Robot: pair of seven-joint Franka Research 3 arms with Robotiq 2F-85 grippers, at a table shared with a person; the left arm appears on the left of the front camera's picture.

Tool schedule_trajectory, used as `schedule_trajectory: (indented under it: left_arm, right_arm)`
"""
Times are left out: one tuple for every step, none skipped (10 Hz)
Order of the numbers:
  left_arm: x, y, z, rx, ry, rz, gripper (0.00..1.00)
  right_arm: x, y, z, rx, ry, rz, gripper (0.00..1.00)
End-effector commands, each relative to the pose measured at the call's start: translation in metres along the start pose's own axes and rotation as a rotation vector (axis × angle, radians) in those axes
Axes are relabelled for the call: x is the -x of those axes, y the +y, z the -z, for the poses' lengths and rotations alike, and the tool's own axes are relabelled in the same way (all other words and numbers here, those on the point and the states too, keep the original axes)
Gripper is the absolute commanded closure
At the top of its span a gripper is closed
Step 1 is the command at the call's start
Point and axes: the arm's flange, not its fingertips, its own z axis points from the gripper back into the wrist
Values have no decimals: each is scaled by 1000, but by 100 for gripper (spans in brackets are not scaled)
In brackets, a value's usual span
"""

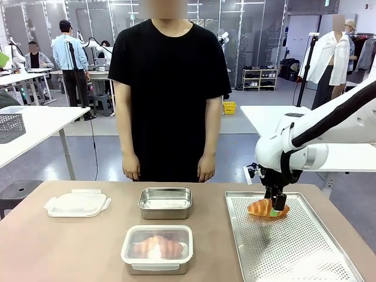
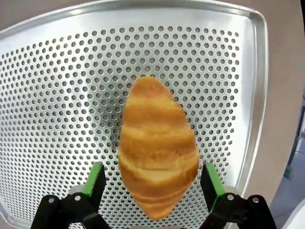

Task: Place the bread into the airtight container.
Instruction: Pick up a Butter Roll and place it into an empty Airtight Container.

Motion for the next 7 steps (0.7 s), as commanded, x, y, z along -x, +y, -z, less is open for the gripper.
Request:
schedule_trajectory:
  left_arm:
    - [-1, 0, -1, 4, 2, 9, 0]
    - [-1, 0, -1, 4, 2, 9, 0]
    - [-1, 0, -1, 4, 2, 9, 0]
    - [-1, 0, -1, 4, 2, 9, 0]
    - [-1, 0, -1, 4, 2, 9, 0]
    - [-1, 0, -1, 4, 2, 9, 0]
    - [-1, 0, -1, 4, 2, 9, 0]
  right_arm:
    - [-3, -11, 9, -33, 8, 1, 0]
    - [-2, -13, 15, -38, 8, 4, 0]
    - [-2, -13, 17, -45, 7, 2, 0]
    - [-2, -13, 18, -46, 7, 2, 5]
    - [-3, -12, 17, -40, 1, -2, 19]
    - [-4, -11, 15, -35, 0, -6, 25]
    - [-5, -10, 12, -38, 3, -7, 38]
